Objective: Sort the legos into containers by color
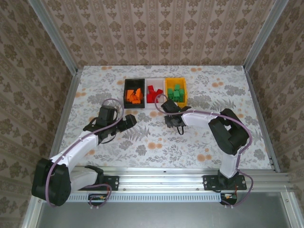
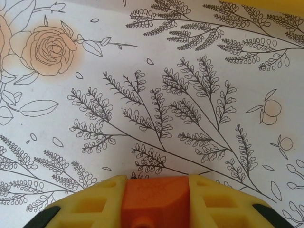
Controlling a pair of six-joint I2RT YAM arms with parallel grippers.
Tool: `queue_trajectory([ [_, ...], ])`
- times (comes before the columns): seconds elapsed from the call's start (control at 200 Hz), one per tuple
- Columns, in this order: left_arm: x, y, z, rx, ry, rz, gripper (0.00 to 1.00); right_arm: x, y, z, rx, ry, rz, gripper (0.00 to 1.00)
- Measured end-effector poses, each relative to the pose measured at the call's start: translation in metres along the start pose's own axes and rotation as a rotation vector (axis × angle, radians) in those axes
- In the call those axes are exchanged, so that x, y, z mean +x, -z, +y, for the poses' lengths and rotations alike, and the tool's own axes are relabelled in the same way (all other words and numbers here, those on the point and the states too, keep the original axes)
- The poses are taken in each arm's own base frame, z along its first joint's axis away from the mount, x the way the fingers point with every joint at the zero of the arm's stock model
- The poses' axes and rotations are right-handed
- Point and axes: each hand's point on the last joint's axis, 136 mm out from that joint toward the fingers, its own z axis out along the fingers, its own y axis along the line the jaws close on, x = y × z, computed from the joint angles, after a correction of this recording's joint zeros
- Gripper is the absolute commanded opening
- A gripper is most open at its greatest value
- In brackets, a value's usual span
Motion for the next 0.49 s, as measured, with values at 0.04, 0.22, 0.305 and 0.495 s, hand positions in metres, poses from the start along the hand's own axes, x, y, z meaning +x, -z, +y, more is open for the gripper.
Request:
queue_trajectory([
  [0.04, 0.000, 0.000, 0.001, -0.002, 0.003, 0.000, 1.00, 0.000, 0.001, 0.001, 0.000, 0.003, -0.001, 0.27],
  [0.22, -0.006, 0.004, 0.015, -0.041, 0.043, -0.012, 1.00, -0.017, 0.018, 0.027, -0.035, 0.039, -0.038, 0.27],
  [0.305, -0.008, 0.008, 0.025, -0.067, 0.076, -0.018, 1.00, -0.043, 0.035, 0.047, -0.077, 0.049, -0.100, 0.28],
  [0.495, -0.011, 0.017, 0.041, -0.103, 0.129, -0.026, 1.00, -0.115, 0.083, 0.088, -0.185, 0.028, -0.262, 0.28],
])
